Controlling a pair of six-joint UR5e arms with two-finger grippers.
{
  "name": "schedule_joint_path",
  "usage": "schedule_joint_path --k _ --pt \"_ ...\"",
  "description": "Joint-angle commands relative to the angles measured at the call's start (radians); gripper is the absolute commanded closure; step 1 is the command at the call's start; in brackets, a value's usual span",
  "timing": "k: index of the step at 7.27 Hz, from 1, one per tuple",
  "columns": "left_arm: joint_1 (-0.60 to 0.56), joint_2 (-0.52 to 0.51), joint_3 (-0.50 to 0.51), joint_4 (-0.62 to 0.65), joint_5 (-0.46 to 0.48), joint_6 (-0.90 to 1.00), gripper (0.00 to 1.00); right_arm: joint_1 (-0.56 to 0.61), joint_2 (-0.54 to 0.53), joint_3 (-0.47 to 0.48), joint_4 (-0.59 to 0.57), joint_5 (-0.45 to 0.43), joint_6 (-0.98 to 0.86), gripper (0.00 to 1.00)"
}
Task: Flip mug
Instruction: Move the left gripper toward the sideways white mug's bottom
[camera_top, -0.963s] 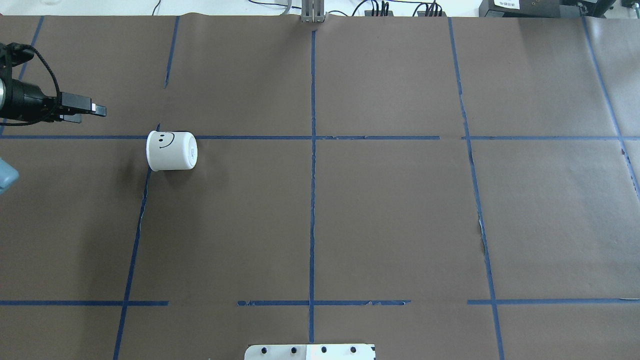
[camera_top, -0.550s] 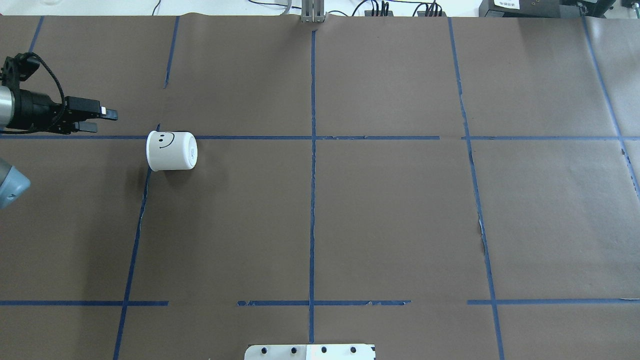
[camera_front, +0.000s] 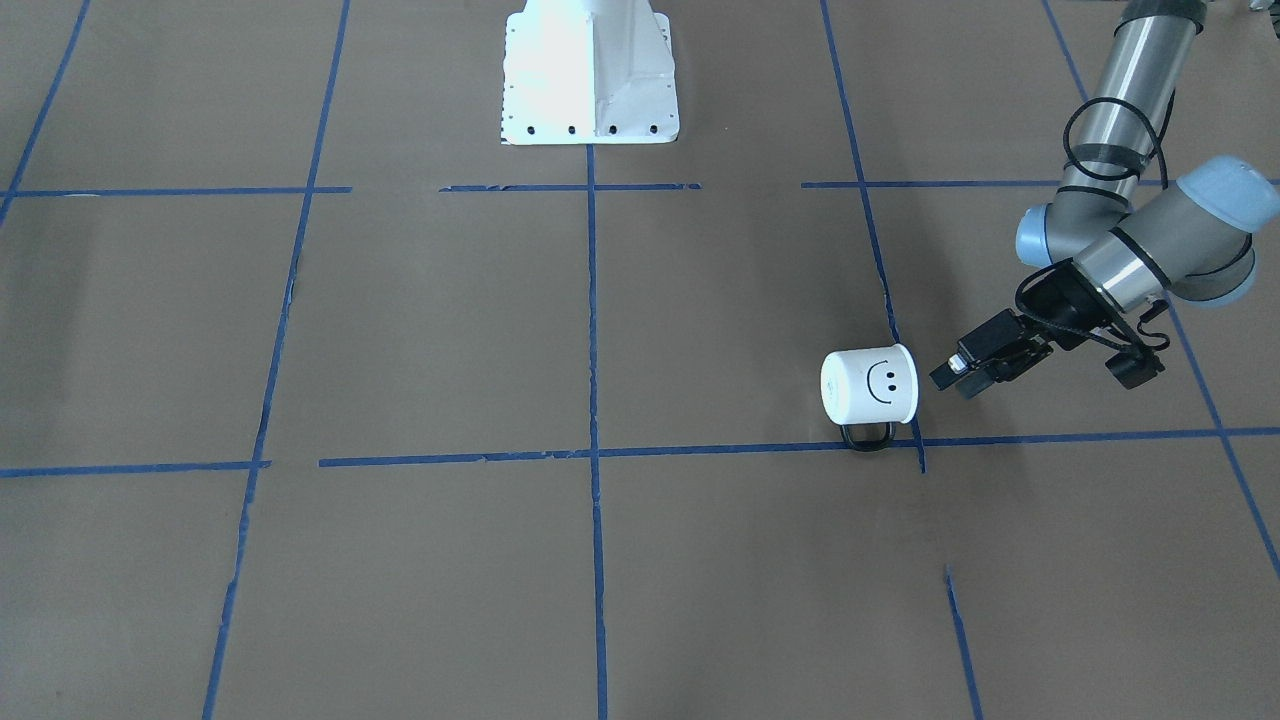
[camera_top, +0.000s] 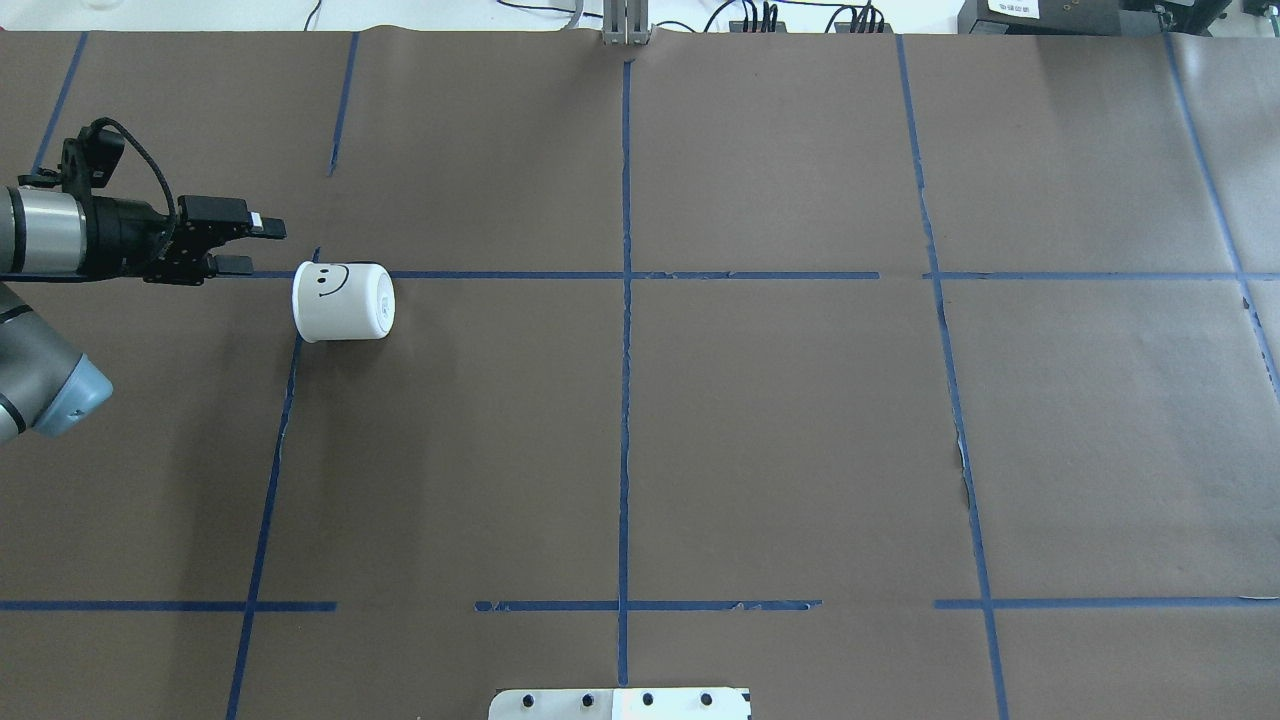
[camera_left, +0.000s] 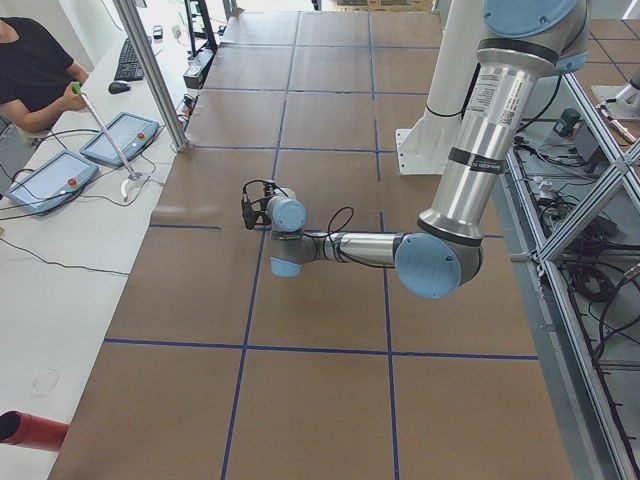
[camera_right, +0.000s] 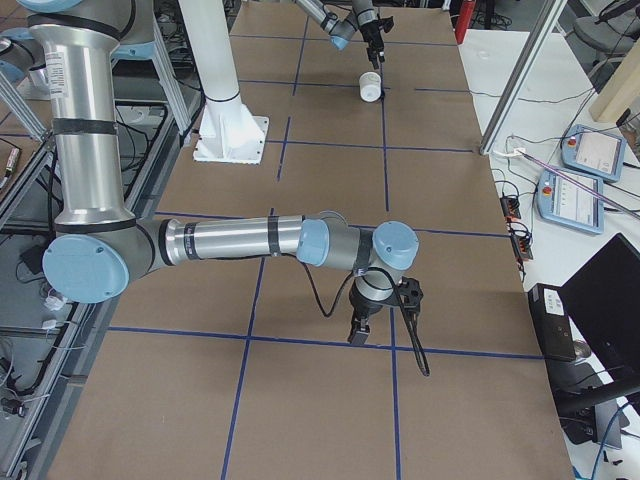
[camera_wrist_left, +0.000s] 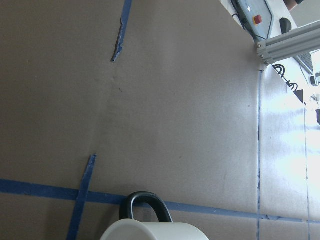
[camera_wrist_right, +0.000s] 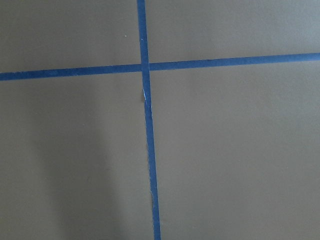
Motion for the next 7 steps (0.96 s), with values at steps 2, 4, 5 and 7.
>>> schedule_joint_path --k 2,4,5,7 --pt "0.086 -0.014 0.011 -0.046 0.125 -0.074 0.0 0.0 0.0 0.0 0.0 0.0 0.0 0.0" --pt "0.098 -0.027 0.035 -0.046 0.129 -0.073 0.0 0.0 0.0 0.0 0.0 0.0 0.0 0.0" --pt "0.102 -0.034 0.038 -0.045 0.129 -0.074 0.12 0.0 0.0 0.0 0.0 0.0 0.0 0.0" --pt "0.102 -0.035 0.04 -0.043 0.129 -0.077 0.77 0.0 0.0 0.0 0.0 0.0 0.0 0.0"
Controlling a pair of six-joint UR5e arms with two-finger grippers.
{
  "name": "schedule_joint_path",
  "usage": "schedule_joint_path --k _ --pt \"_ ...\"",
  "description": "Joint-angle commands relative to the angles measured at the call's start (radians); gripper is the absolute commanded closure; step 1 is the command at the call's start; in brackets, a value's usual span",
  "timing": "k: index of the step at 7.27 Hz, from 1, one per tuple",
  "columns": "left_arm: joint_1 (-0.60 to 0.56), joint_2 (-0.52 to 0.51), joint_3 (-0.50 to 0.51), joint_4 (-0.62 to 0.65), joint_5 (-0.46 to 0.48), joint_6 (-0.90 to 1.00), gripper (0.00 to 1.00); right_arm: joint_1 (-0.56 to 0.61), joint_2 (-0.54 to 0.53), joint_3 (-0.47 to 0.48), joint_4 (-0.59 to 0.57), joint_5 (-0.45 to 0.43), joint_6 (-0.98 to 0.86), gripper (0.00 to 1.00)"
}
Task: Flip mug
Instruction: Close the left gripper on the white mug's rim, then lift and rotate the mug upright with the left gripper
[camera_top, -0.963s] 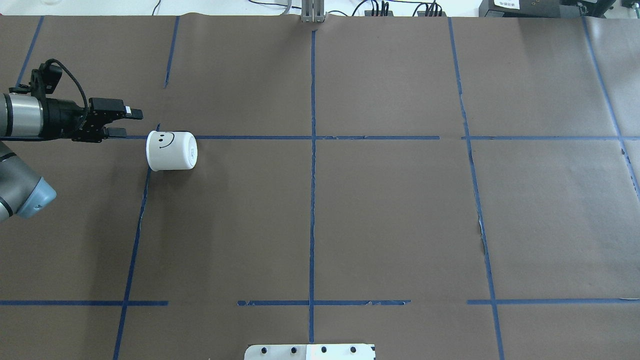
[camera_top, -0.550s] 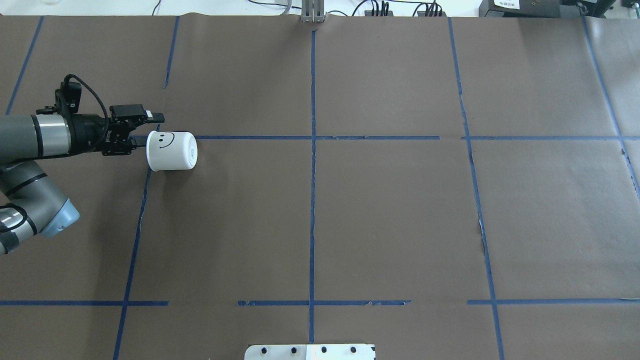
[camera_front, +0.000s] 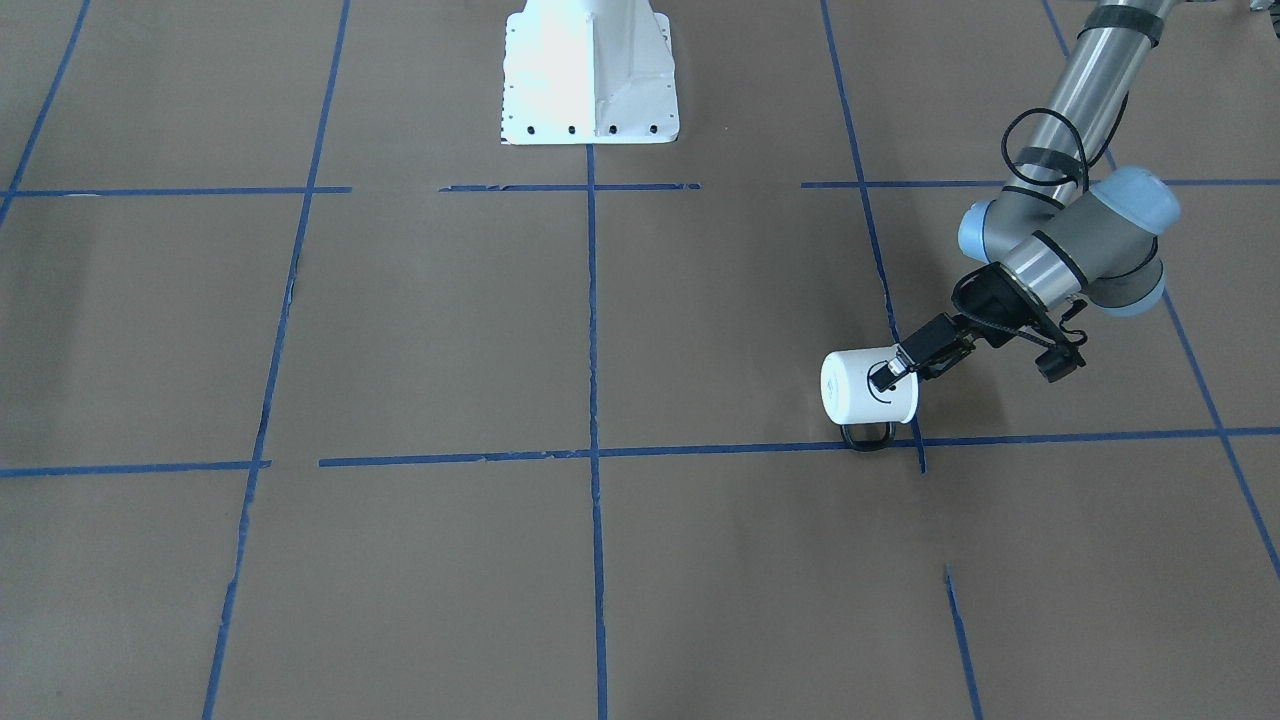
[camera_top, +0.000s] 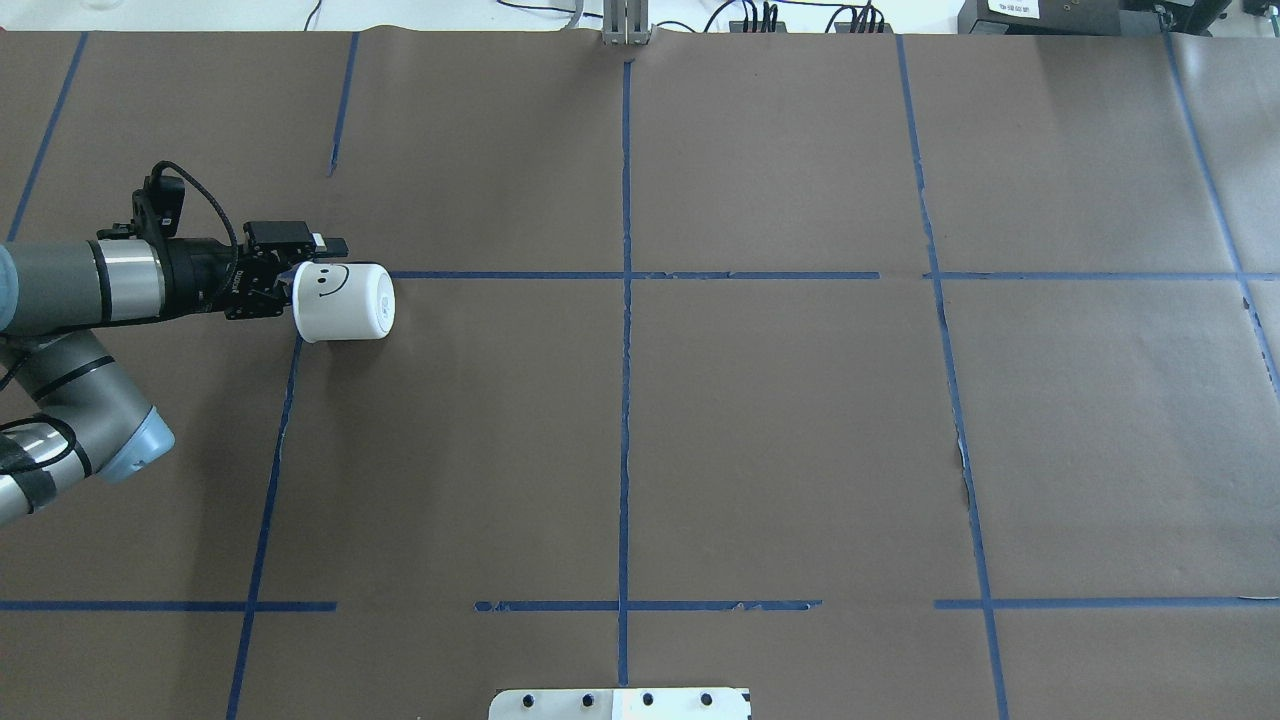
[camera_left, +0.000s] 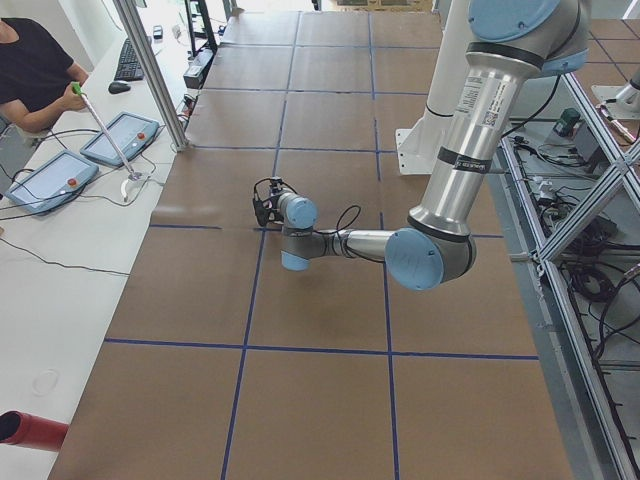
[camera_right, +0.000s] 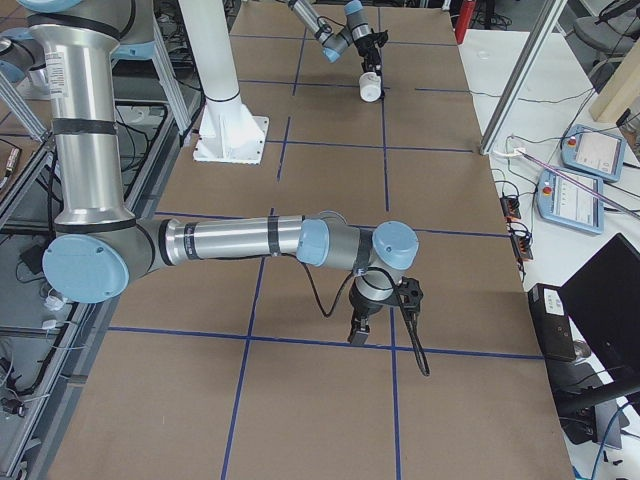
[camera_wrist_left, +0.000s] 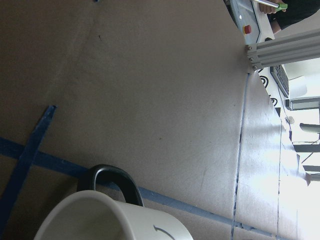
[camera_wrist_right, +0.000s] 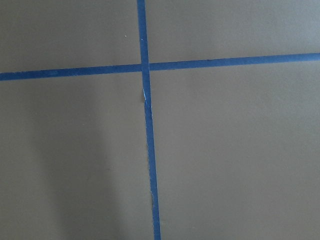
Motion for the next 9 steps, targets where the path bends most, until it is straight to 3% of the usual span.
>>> schedule_joint_path --k 1,3,4,6,7,9 --pt "0.001 -0.002 -0.002 0.001 -0.007 -0.008 1.0 0.0 0.0 0.0 0.0 0.0 0.0 0.0" --pt "0.001 -0.032 -0.032 0.013 -0.015 -0.089 1.0 0.0 0.0 0.0 0.0 0.0 0.0 0.0" --pt "0.001 -0.045 -0.099 0.101 -0.07 -0.118 1.0 0.0 0.0 0.0 0.0 0.0 0.0 0.0" --pt "-0.001 -0.061 -0.315 0.446 -0.115 -0.122 1.0 0.0 0.0 0.0 0.0 0.0 0.0 0.0" --pt "-0.004 -0.081 -0.349 0.508 -0.163 -0.121 1.0 0.0 0.0 0.0 0.0 0.0 0.0 0.0" --pt "-0.004 -0.143 -0.467 0.818 -0.193 -0.021 1.0 0.0 0.0 0.0 0.0 0.0 0.0 0.0"
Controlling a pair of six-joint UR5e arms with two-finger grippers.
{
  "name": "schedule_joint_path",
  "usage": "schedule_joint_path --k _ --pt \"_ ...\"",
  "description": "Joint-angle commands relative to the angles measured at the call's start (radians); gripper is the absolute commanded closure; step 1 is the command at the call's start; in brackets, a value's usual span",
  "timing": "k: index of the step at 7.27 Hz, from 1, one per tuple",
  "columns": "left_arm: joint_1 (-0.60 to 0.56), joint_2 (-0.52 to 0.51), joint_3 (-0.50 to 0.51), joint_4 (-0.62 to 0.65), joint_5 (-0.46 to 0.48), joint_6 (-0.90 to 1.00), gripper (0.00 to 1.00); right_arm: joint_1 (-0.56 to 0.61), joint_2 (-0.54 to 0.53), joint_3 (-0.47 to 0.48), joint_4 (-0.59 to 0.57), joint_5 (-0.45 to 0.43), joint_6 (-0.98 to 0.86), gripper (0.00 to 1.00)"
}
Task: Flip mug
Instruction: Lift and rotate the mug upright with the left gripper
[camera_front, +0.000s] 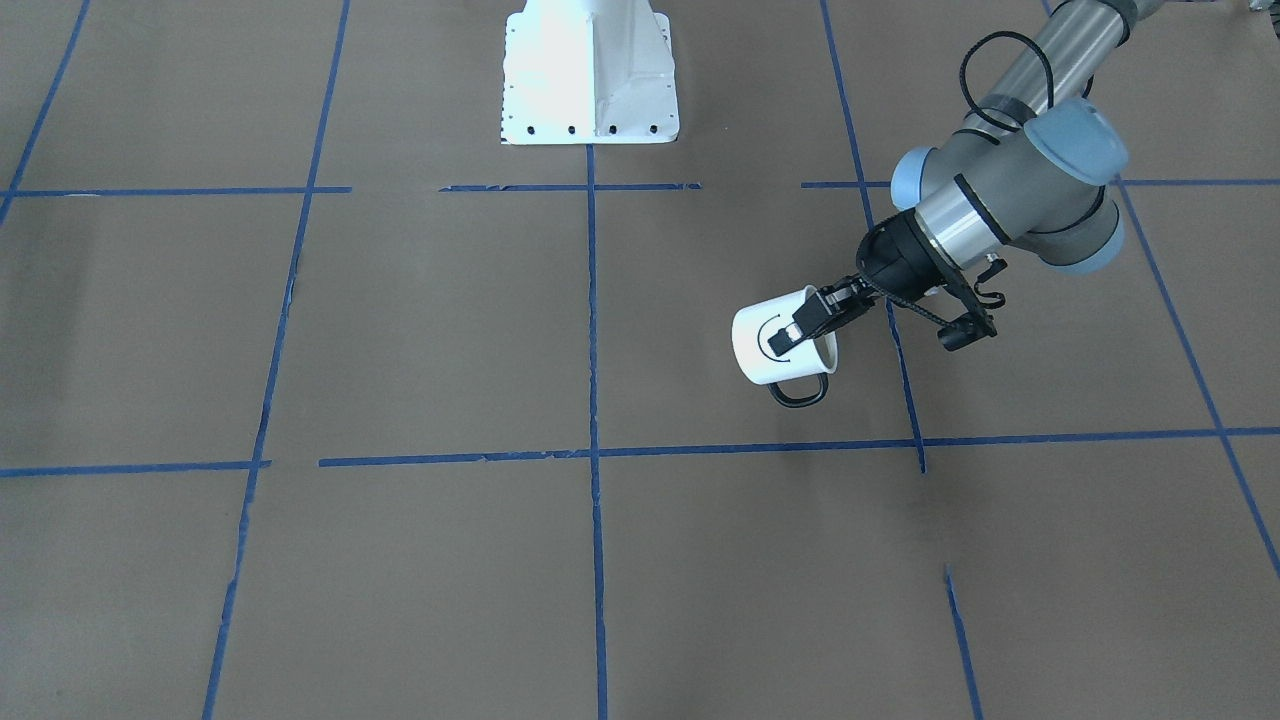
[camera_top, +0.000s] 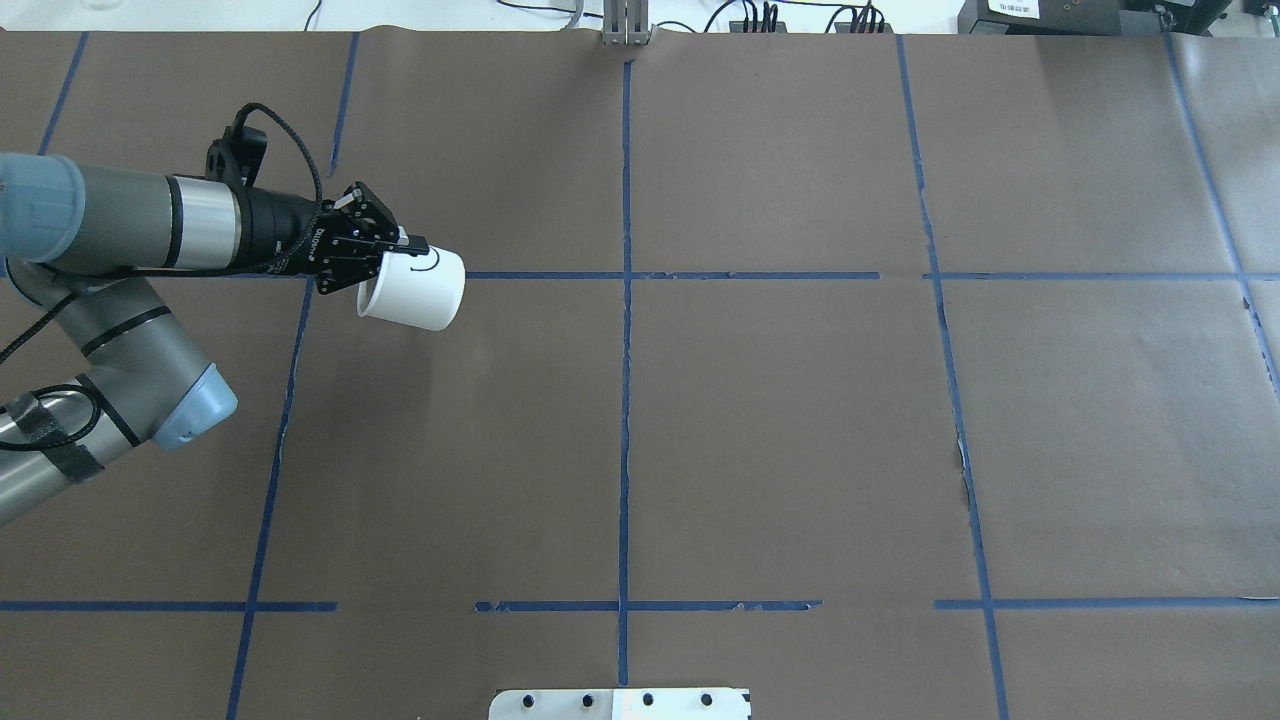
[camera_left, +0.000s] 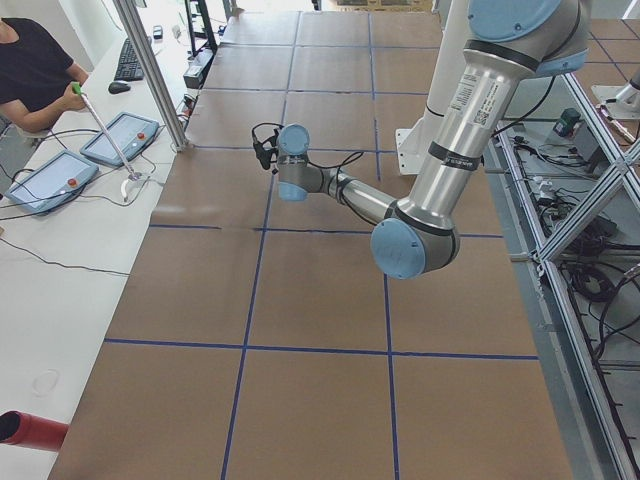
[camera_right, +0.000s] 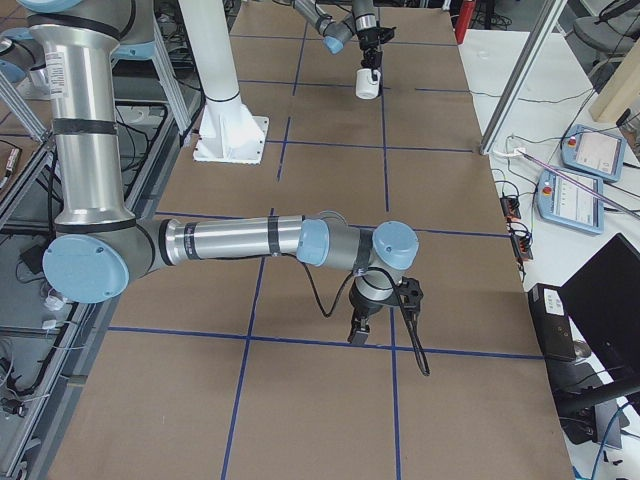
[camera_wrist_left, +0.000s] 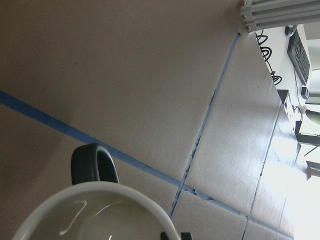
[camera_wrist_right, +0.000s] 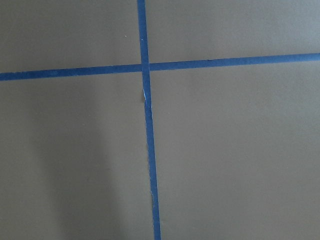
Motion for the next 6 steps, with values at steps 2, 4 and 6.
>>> schedule_joint_path --k 2,4,6 --pt "0.002 -0.172 -0.124 0.543 -0.002 0.205 1.0 0.0 0.0 0.0 0.0 0.0 0.0 0.0" --pt "0.082 -0.285 -0.123 0.755 0.126 0.225 1.0 0.0 0.0 0.0 0.0 0.0 0.0 0.0" --pt "0.194 -0.39 -0.112 0.967 0.29 0.276 1.0 0.0 0.002 0.001 0.0 0.0 0.0 0.0"
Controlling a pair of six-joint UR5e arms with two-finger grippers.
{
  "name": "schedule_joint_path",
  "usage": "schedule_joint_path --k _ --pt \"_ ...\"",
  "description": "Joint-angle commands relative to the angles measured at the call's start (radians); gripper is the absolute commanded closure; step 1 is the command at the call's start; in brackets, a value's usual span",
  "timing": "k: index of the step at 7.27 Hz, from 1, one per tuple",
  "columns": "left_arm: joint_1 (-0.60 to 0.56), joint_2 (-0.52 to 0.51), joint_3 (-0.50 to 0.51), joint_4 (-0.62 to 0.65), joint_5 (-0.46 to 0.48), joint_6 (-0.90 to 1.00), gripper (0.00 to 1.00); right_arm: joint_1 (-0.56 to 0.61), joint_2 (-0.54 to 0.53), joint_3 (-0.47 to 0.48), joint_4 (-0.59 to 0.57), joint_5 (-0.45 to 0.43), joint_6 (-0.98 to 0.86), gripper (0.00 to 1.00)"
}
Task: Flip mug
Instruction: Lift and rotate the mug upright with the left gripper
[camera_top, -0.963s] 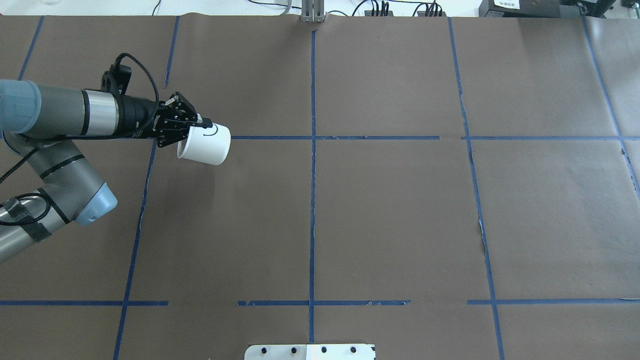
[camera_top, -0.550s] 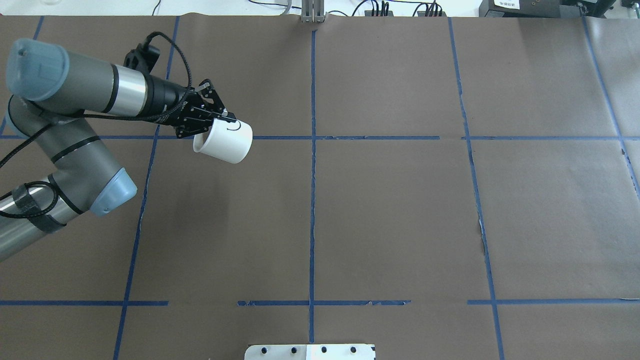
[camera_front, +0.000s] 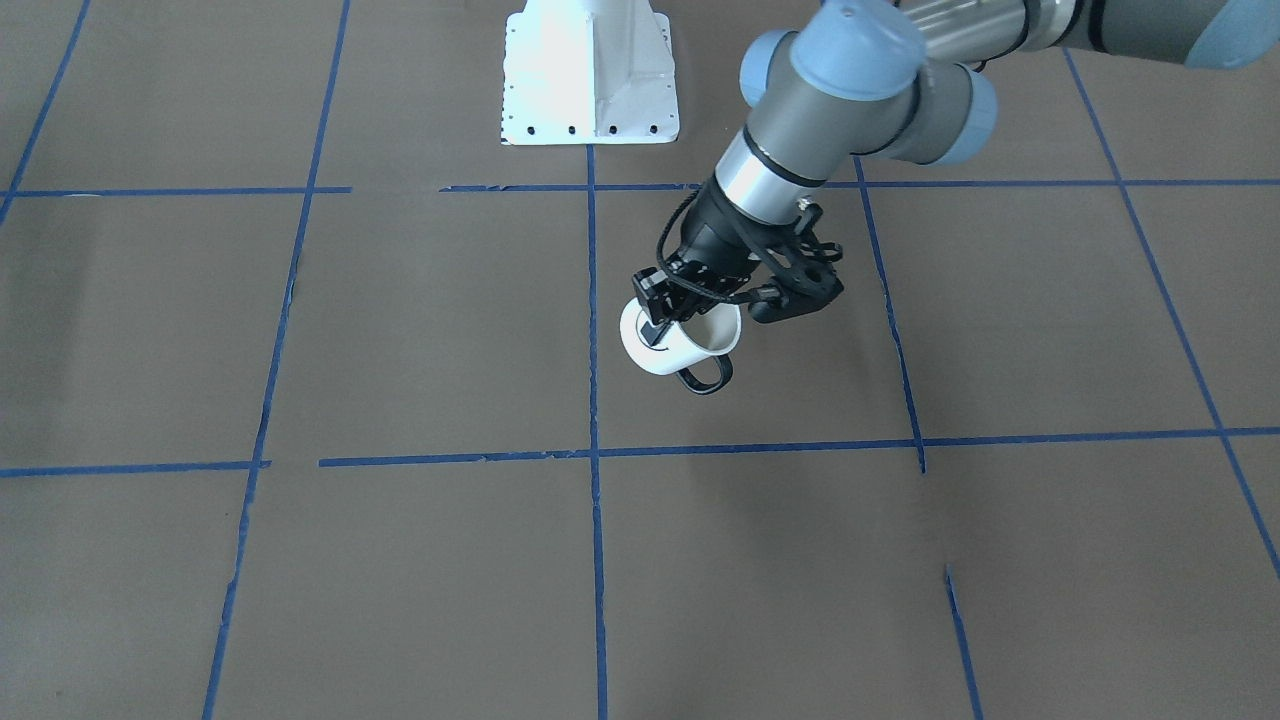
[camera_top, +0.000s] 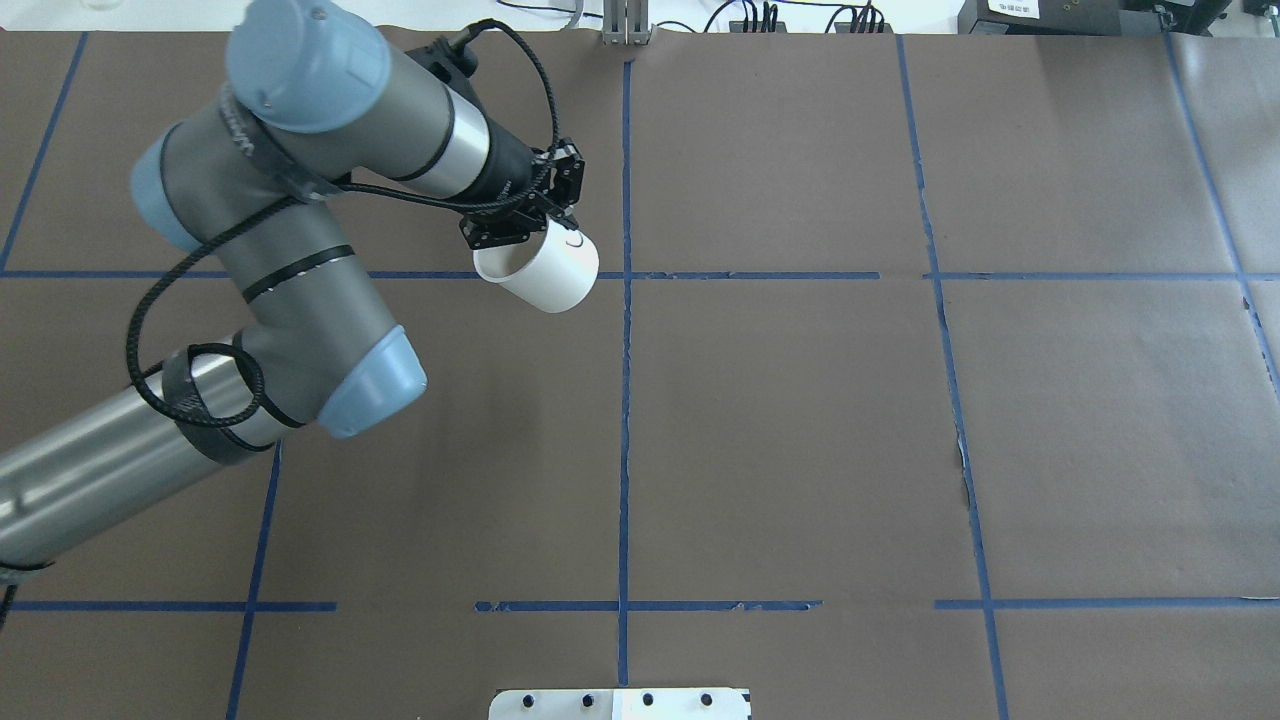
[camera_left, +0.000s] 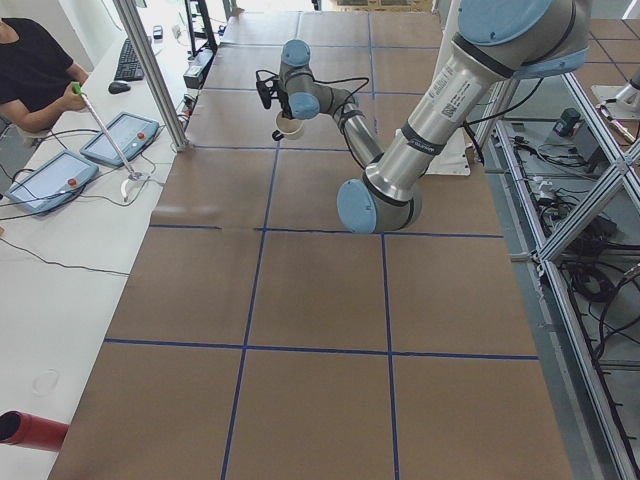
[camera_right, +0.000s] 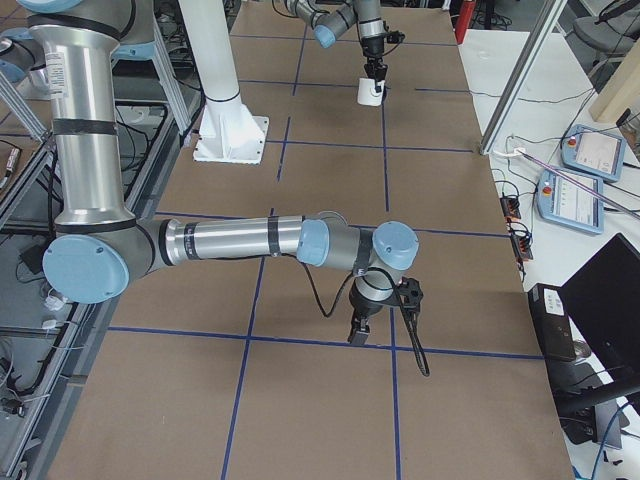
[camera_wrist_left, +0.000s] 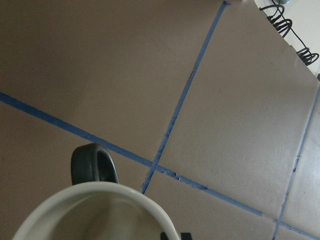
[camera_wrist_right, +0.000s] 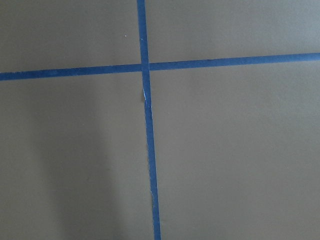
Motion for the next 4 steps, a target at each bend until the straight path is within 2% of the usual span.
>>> schedule_joint_path --k 1,3,4 --pt "0.125 -0.092 0.021 0.18 0.165 0.025 1.0 0.0 0.0 0.001 0.0 0.0 0.0 0.0" --pt "0.185 -0.211 0.179 0.258 0.251 0.067 1.0 0.0 0.0 0.0 0.0 0.0 0.0 0.0" --pt "0.205 -0.215 0.2 0.28 0.273 0.089 1.0 0.0 0.0 0.001 0.0 0.0 0.0 0.0"
